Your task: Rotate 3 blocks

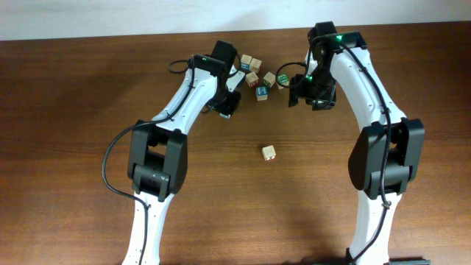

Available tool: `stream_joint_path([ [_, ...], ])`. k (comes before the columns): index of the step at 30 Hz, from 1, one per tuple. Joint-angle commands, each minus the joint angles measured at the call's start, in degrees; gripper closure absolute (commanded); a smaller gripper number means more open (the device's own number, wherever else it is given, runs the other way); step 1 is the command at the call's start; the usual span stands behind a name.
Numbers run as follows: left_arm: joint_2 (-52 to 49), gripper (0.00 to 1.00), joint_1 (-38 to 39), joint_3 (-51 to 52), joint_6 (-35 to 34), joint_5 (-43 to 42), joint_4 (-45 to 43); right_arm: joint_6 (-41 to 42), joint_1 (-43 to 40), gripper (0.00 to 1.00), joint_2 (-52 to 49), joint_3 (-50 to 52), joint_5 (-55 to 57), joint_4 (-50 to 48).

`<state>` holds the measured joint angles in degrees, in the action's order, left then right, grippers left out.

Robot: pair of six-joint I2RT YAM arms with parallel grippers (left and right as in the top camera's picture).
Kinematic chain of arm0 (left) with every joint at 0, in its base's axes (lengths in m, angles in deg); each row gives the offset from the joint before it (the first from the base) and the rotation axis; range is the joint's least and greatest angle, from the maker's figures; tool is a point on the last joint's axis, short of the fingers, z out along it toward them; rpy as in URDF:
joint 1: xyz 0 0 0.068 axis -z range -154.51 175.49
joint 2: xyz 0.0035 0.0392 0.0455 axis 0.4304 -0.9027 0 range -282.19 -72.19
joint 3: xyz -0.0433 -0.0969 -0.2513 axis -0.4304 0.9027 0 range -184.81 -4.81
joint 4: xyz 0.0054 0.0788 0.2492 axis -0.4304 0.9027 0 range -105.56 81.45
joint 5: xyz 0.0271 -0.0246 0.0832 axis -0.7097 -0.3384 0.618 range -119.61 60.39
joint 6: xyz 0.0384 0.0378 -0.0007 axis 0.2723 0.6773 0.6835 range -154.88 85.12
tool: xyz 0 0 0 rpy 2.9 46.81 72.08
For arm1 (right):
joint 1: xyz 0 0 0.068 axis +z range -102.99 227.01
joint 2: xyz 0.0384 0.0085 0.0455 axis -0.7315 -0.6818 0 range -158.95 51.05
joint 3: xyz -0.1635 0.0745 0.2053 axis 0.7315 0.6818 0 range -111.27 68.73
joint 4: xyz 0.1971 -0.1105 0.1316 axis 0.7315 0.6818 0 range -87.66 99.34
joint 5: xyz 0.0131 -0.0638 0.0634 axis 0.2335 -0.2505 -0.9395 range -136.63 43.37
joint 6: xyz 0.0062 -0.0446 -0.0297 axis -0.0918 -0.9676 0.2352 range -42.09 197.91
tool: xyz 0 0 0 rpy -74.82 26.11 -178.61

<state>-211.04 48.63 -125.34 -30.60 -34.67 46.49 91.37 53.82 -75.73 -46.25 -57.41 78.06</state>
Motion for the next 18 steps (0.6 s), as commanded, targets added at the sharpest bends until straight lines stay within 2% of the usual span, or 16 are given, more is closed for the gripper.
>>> stream_joint_path([
  [1,-0.6,0.75,0.2,-1.6,-9.9,0.6,4.8,-0.2,0.3,0.32,0.0,-1.0,1.0,0.2],
  [12,-0.6,0.74,1.1,-1.6,-12.6,0.0,20.8,-0.2,0.3,0.32,0.0,-1.0,1.0,0.2],
  [18,-0.6,0.73,4.6,-1.6,-12.6,-0.1,24.4,-0.2,0.3,0.31,0.0,-1.0,1.0,0.2],
])
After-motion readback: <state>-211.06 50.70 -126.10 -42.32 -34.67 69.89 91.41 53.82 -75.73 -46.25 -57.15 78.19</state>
